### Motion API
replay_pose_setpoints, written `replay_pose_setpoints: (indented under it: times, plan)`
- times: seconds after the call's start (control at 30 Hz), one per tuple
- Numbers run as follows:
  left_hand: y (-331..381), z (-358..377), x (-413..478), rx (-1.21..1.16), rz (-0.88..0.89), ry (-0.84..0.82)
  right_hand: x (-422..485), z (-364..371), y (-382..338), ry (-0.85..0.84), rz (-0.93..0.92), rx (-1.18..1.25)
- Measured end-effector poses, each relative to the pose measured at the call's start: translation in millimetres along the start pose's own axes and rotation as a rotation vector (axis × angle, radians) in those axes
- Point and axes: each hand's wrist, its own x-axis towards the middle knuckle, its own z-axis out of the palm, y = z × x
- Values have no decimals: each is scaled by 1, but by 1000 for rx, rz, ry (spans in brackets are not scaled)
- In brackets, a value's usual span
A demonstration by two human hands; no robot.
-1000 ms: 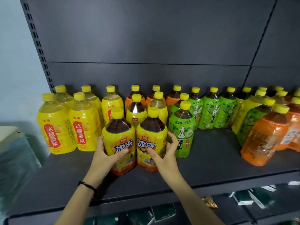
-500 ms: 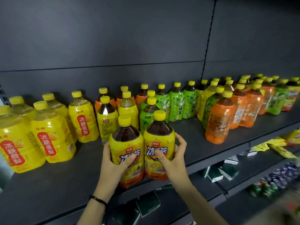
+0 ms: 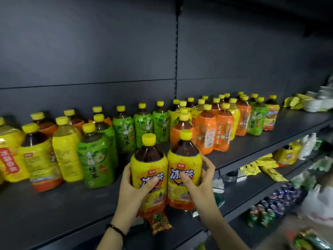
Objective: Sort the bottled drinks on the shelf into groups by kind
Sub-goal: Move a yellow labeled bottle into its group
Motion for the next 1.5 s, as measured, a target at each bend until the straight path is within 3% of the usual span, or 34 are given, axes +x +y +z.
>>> replay_pose_setpoints:
  times: [0.33, 0.63, 0.87, 1.13, 1.33, 1.5]
  plan:
    - [-23, 185, 14, -39, 10, 45, 77, -162, -16, 7, 30, -47]
    - [-60, 269, 67, -108, -5, 39, 153, -226, 12, 18, 29, -79]
    - [-86, 326, 113, 4, 60, 35, 211, -276, 29, 32, -6, -104]
    - [-108, 391, 129, 198, 95, 163, 268, -331, 57, -43, 22, -113]
    - [-121, 459, 138, 163, 157, 322, 320, -374, 70, -135, 3, -276]
    - [-120, 491, 150, 547, 206, 532, 348, -392, 78, -147, 14, -319]
